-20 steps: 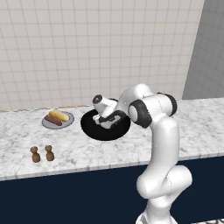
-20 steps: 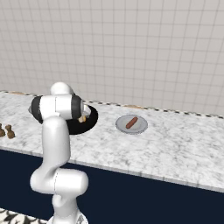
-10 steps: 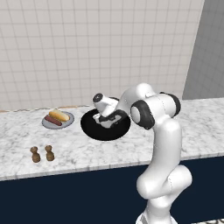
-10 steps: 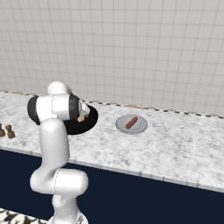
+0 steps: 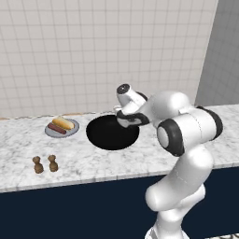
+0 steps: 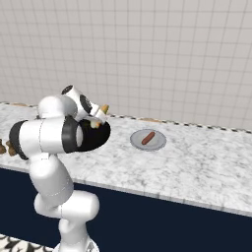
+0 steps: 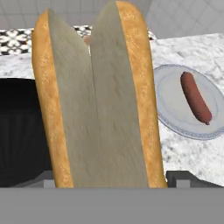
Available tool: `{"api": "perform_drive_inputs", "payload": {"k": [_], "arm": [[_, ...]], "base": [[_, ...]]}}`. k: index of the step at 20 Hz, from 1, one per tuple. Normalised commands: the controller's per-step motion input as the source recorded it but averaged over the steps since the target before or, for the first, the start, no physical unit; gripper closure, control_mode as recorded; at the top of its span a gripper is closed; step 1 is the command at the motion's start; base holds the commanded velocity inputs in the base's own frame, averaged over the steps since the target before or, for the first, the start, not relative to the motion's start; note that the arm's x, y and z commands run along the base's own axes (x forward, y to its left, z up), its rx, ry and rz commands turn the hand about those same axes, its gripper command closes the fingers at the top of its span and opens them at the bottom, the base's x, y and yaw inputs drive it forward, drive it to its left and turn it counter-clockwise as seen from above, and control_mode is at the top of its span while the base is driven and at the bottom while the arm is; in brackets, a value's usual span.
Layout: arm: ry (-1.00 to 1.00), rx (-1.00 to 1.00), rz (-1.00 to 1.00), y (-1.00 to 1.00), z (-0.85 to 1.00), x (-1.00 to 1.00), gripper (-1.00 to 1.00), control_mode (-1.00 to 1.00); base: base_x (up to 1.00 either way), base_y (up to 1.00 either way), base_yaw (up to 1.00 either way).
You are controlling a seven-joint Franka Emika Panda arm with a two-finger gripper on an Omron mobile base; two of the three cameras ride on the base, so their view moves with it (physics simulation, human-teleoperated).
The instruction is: Place one bun and one sausage from the bowl on each plate.
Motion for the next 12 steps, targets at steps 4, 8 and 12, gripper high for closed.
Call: {"api": "perform_drive_inputs", "payload": {"k": [4, 8, 12], "arm": [[-0.01, 0.18, -0.37, -1.00, 0.87, -0.09, 1.00, -1.00], [0.08, 0.31, -0.23, -1.00, 0.27, 0.00, 1.00, -1.00], [0.17, 0.28, 0.01, -1.00, -0.45, 0.09, 1.00, -1.00]], "base": [[0.00, 0.00, 0.00], [0.00, 0.00, 0.00], [0.00, 0.00, 0.00]]}}
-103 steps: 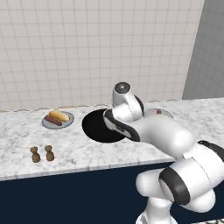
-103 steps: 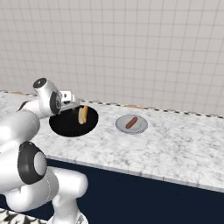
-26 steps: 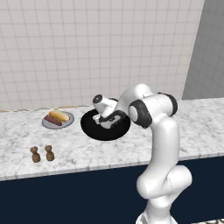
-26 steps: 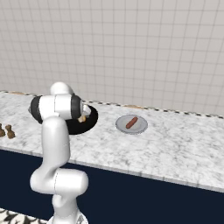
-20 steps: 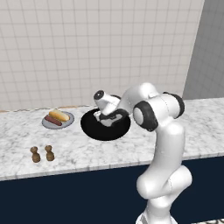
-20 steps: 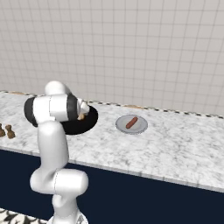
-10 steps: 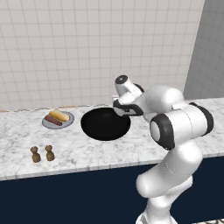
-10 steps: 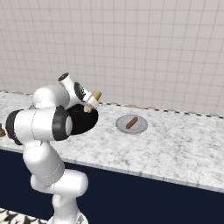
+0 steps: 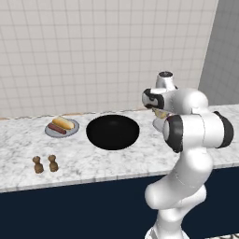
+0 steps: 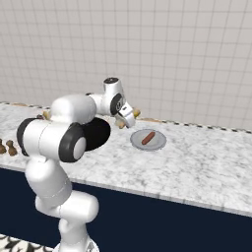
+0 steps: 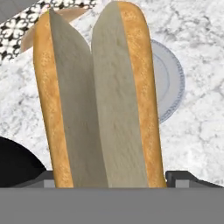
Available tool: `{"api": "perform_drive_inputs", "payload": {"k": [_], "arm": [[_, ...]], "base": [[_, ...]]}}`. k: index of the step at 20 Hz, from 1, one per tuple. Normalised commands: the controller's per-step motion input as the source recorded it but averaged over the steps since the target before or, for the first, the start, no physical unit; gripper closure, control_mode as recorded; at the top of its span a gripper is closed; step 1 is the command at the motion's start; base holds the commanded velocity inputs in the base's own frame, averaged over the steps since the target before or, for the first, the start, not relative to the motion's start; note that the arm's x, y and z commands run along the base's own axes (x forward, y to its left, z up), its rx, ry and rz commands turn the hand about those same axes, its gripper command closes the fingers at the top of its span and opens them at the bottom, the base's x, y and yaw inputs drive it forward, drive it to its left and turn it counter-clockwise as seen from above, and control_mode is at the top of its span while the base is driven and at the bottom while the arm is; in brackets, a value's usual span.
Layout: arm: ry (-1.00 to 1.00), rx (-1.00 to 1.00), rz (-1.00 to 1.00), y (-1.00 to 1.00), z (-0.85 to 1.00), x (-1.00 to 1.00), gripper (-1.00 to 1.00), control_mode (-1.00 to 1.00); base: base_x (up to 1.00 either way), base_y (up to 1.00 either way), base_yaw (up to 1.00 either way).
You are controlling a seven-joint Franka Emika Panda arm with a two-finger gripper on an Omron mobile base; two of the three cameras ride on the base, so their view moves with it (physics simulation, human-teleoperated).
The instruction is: Place one bun and one sausage from the bowl on each plate.
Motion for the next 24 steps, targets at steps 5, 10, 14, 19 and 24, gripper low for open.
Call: {"api": "perform_drive_inputs", "payload": {"k": [5, 10, 14, 19, 24], "arm": [[0.00, -0.02, 0.44, -0.90, -0.64, 0.20, 1.00, -1.00], [0.15, -0.09, 0.08, 0.03, -0.33, 0.25, 1.00, -1.00], [0.11, -0.10, 0.00, 0.14, -0.19, 0.53, 1.00, -1.00], [0.00, 0.00, -0.03, 0.00, -0.12, 0.35, 1.00, -1.00], [0.01, -0.03, -0.07, 0.00, -0.42, 0.15, 1.00, -1.00]], "base": [[0.00, 0.00, 0.00], [0.00, 0.00, 0.00], [0.00, 0.00, 0.00], [0.00, 0.00, 0.00], [0.00, 0.00, 0.00]]}}
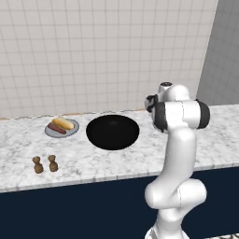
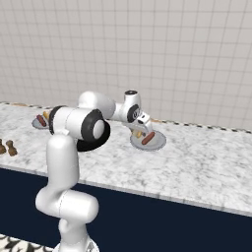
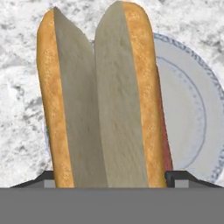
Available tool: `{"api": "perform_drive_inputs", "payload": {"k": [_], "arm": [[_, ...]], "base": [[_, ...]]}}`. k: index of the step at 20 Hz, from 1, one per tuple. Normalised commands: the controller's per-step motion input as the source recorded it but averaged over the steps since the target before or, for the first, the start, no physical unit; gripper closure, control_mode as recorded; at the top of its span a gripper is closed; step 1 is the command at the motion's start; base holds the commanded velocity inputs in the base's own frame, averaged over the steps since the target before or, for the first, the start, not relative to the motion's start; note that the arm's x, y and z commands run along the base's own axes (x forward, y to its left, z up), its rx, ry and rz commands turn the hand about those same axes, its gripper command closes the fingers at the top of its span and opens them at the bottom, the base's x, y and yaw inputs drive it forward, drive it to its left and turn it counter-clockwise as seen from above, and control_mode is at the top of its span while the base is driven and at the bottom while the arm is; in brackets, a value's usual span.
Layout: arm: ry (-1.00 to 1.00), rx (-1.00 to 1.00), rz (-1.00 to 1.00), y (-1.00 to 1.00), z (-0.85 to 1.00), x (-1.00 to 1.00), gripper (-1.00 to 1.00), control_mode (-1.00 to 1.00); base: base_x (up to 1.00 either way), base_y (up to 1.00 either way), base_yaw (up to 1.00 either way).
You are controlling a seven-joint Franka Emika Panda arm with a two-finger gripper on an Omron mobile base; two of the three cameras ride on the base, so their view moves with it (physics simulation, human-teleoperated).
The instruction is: Place one bun and one sausage from the bowl on each plate.
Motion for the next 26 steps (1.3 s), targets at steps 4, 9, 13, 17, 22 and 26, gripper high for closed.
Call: {"api": "perform_drive_inputs", "payload": {"k": [4, 9, 13, 17, 22, 26], "arm": [[0.00, -0.06, -0.07, -0.01, -0.37, 0.21, 1.00, -1.00], [0.00, -0.01, -0.03, 0.00, -0.10, 0.22, -1.00, -1.00], [0.00, 0.00, 0.00, 0.00, 0.00, 0.00, -1.00, -1.00], [0.00, 0.00, 0.00, -0.02, 0.02, -0.01, -1.00, -1.00], [-0.02, 0.00, 0.00, 0.00, 0.32, -0.16, -1.00, -1.00], [-0.30, 0.08, 0.00, -0.24, 0.85, -0.75, -1.00, -1.00]], "base": [[0.00, 0.00, 0.00], [0.00, 0.00, 0.00], [0.00, 0.00, 0.00], [0.00, 0.00, 0.00], [0.00, 0.00, 0.00], [0.00, 0.00, 0.00]]}}
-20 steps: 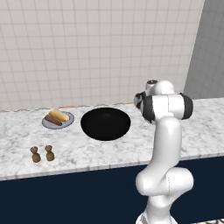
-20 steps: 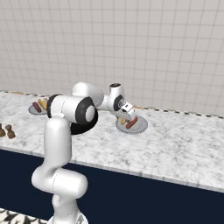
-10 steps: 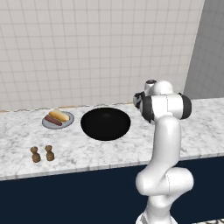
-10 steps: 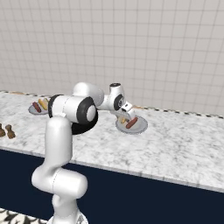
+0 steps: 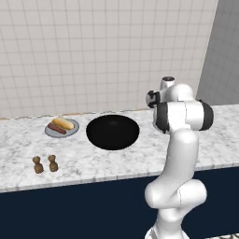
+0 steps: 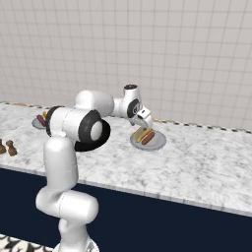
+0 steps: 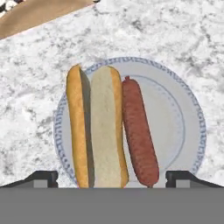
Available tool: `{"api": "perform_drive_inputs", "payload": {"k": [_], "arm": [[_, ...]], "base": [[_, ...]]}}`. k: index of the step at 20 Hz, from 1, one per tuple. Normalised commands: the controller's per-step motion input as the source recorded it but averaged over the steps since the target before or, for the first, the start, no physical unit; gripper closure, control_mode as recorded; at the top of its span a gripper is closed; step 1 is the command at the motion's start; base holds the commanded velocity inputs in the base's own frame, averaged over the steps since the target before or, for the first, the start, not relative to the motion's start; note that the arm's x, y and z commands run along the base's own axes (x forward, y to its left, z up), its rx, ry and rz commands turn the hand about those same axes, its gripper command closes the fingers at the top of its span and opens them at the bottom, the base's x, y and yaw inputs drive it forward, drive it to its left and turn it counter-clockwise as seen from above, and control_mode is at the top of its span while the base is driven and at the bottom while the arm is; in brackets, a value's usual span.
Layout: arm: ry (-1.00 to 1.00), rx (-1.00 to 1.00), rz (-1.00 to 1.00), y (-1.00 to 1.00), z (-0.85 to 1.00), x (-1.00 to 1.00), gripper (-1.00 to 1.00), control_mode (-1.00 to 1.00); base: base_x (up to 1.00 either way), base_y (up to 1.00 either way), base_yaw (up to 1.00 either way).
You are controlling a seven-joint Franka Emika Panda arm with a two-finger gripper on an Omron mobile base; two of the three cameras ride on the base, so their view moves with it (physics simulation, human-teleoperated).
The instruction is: Place one bun and one sausage from the bowl on each plate.
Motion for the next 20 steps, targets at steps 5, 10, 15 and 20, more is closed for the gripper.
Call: {"api": "perform_drive_inputs", "payload": {"k": [5, 10, 15, 20], "arm": [[-0.44, 0.06, -0.01, -0.10, 1.00, -1.00, -1.00, -1.00], [-0.45, 0.00, -0.07, 0.00, 1.00, -1.00, -1.00, -1.00], [-0.32, -0.02, -0.09, 0.25, 1.00, -0.76, -1.00, -1.00], [-0.36, 0.00, -0.04, 0.25, 1.00, -0.92, -1.00, -1.00]], "base": [[0.00, 0.00, 0.00], [0.00, 0.00, 0.00], [0.00, 0.00, 0.00], [0.00, 0.00, 0.00]]}}
